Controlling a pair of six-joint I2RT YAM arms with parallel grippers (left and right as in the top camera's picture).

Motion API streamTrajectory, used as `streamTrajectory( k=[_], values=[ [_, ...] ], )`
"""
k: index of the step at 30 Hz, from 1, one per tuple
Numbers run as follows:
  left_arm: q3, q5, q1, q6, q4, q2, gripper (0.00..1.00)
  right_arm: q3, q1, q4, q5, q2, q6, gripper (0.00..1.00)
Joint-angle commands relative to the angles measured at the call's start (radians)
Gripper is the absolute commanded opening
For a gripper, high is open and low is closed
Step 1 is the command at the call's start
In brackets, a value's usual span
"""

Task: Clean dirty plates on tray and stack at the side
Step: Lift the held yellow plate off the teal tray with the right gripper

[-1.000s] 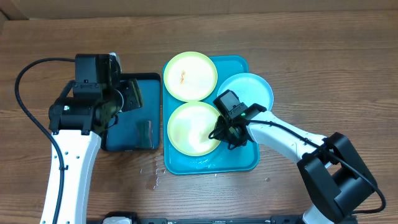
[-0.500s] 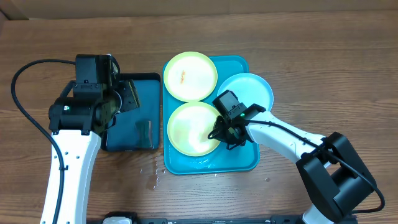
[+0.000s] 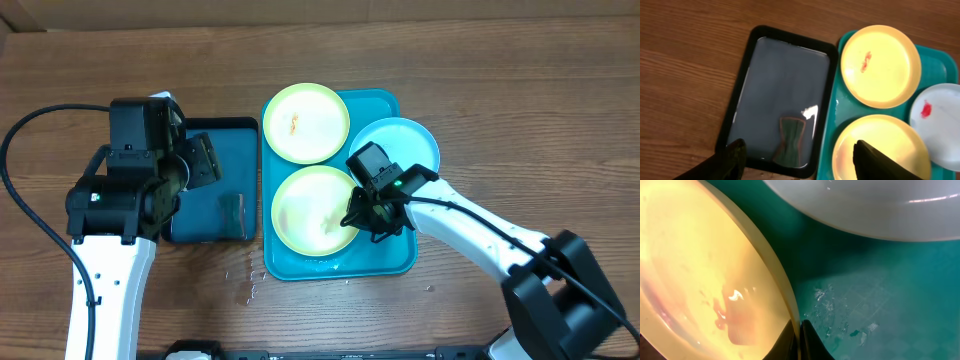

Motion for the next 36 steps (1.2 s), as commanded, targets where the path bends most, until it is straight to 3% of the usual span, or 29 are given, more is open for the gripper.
streamTrajectory(
  k=[1,12,24,36],
  values=[
    [0.013,-0.082,0.004,-0.017,-0.013,-0.011,0.77,0.032,0.001,0.005,0.005,-0.074,-0.029,0.04],
    [0.013,-0.118,0.004,-0.018,-0.040,-0.011,1.00,0.119,-0.018,-0.104,0.005,-0.098,-0.064,0.04],
    [0.013,-0.118,0.004,-0.017,-0.041,-0.011,1.00,0.196,-0.022,-0.121,0.005,-0.082,-0.093,0.04],
    [0.013,-0.118,0.004,-0.017,-0.040,-0.011,1.00,0.368,-0.021,-0.125,-0.007,0.047,-0.130,0.04]
  ],
)
